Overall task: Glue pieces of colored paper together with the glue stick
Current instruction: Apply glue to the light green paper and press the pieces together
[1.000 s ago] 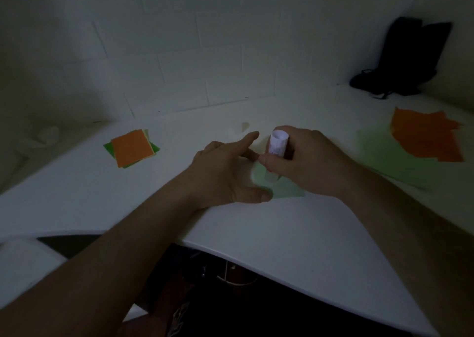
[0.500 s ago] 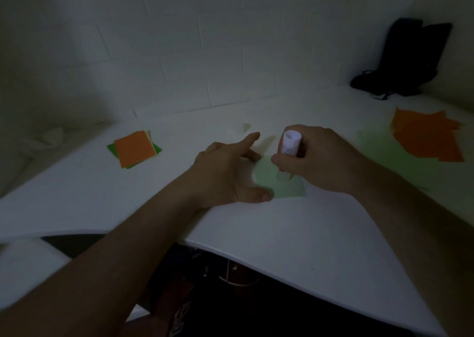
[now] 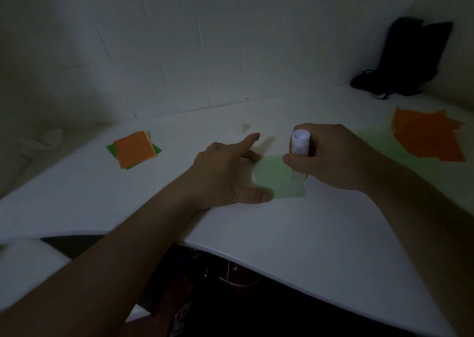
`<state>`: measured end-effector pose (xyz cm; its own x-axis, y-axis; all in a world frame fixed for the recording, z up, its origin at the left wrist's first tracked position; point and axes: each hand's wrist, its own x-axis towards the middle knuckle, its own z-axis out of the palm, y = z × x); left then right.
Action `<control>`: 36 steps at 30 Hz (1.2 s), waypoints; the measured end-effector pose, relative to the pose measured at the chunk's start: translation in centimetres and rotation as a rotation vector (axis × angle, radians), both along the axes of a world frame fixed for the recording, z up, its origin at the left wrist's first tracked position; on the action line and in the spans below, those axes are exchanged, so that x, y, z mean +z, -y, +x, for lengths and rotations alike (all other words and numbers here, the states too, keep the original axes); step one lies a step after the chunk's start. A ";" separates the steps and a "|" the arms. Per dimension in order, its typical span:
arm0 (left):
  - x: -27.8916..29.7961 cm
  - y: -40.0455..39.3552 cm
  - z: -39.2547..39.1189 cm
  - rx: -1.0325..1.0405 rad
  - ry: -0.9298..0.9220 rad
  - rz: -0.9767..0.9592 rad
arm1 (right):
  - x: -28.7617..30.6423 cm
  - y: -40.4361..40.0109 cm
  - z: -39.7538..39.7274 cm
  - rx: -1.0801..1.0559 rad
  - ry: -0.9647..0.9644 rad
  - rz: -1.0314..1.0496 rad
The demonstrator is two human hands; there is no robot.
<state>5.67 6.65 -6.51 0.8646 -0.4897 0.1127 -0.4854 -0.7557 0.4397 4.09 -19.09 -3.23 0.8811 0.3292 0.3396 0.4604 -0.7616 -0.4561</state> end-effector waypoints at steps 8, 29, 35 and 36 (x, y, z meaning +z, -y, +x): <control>0.4 0.2 -0.6 0.033 -0.011 0.022 | 0.4 -0.7 -0.2 -0.046 0.077 0.112; 0.8 0.6 -0.9 0.054 0.006 0.033 | -0.8 -3.7 -0.8 0.049 -0.087 0.162; 0.2 0.5 0.1 0.000 0.016 0.024 | -0.5 -4.5 -1.0 0.084 -0.102 0.187; 0.1 0.4 0.1 -0.006 0.017 0.018 | -0.4 -4.7 -1.1 0.088 -0.110 0.185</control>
